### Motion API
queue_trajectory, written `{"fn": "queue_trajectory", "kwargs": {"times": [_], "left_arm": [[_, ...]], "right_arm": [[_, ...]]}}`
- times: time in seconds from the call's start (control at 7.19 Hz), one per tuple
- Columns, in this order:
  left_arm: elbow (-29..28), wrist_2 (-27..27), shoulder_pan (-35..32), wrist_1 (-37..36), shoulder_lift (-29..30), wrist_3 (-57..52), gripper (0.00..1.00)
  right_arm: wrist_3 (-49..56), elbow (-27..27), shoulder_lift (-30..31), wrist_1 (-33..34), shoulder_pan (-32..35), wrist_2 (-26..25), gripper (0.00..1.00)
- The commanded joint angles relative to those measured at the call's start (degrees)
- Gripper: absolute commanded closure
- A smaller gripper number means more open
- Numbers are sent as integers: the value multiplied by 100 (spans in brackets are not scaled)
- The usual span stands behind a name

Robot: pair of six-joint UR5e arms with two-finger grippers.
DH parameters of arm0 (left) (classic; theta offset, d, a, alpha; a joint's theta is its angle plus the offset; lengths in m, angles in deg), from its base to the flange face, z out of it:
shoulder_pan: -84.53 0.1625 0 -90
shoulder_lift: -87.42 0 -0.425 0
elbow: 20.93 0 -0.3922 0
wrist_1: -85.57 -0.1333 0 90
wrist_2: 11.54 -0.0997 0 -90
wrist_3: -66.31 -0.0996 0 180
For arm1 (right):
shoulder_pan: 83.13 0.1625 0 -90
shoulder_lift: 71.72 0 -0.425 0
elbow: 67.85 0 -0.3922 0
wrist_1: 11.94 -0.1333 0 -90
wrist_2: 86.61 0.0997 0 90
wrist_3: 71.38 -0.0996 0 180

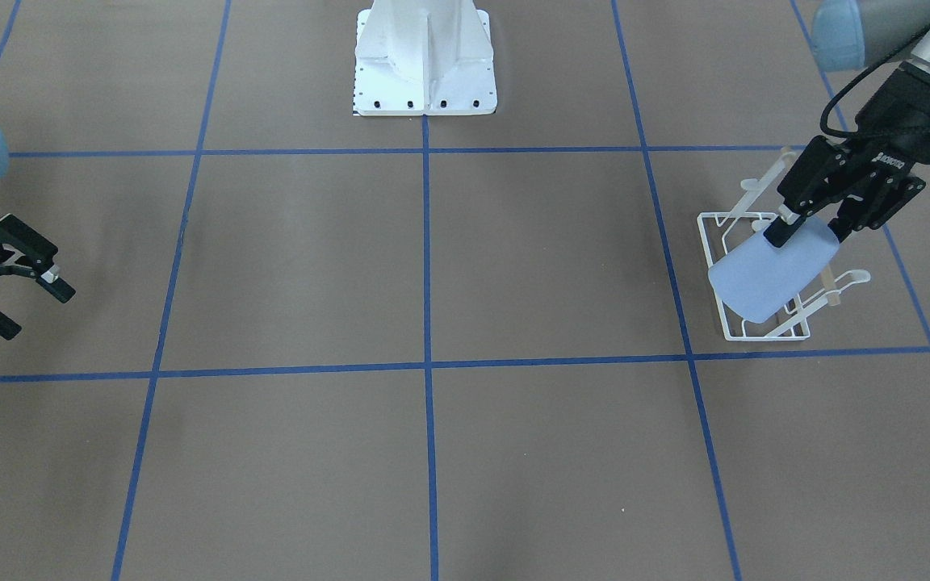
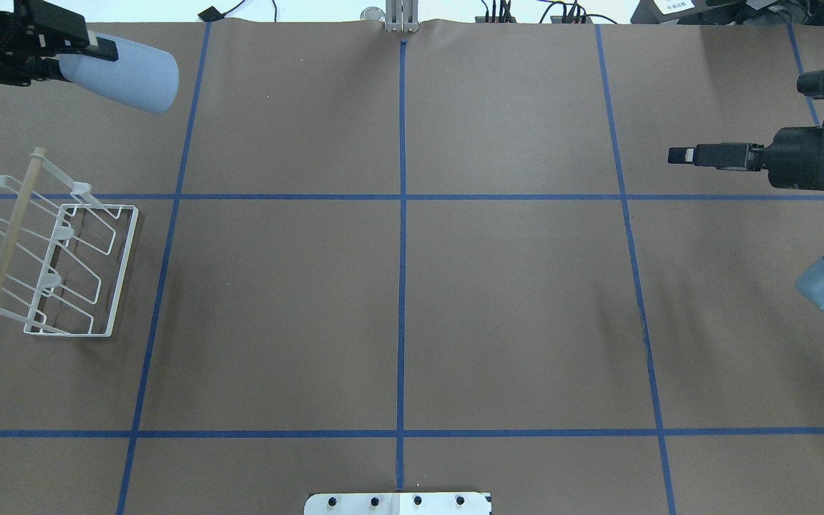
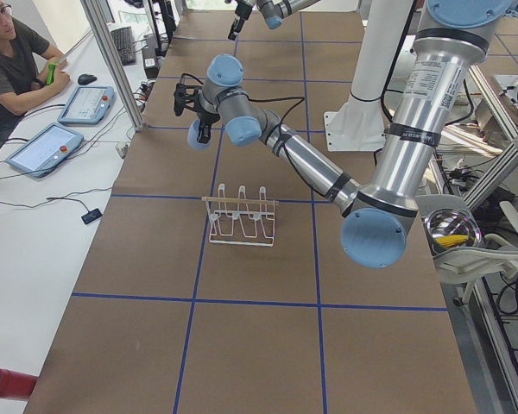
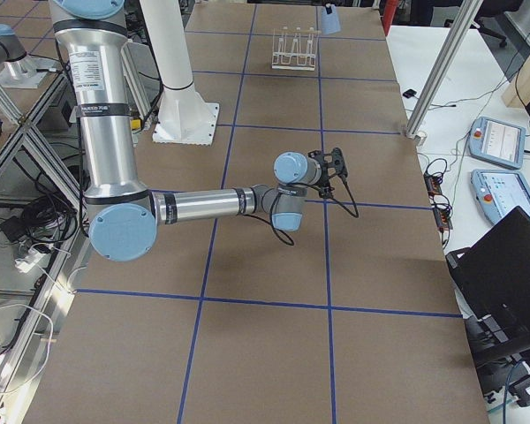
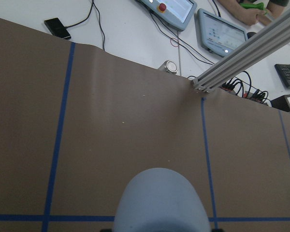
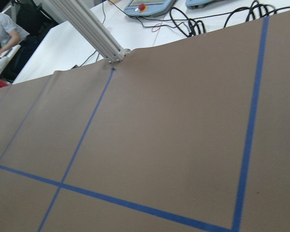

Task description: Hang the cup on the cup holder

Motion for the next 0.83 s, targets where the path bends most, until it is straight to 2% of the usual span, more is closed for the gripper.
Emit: {"fn": "queue_trajectory", "kwargs": {"times": [0.0, 0.14, 0.42, 0.7], "left_arm": [[383, -13, 17, -1733, 35, -1296, 100], [375, -21, 17, -2208, 44, -1771, 100], [366, -336, 113, -2870, 96, -2336, 100], [235, -391, 114, -3196, 236, -2662, 100]], "right_arm": [[1334, -291, 4, 1494, 571, 500, 0], [1626, -545, 4, 2328, 757, 747, 0], [2337, -1151, 161, 3718, 829, 715, 0], [3295, -1582, 249, 5089, 969, 723, 0]]}}
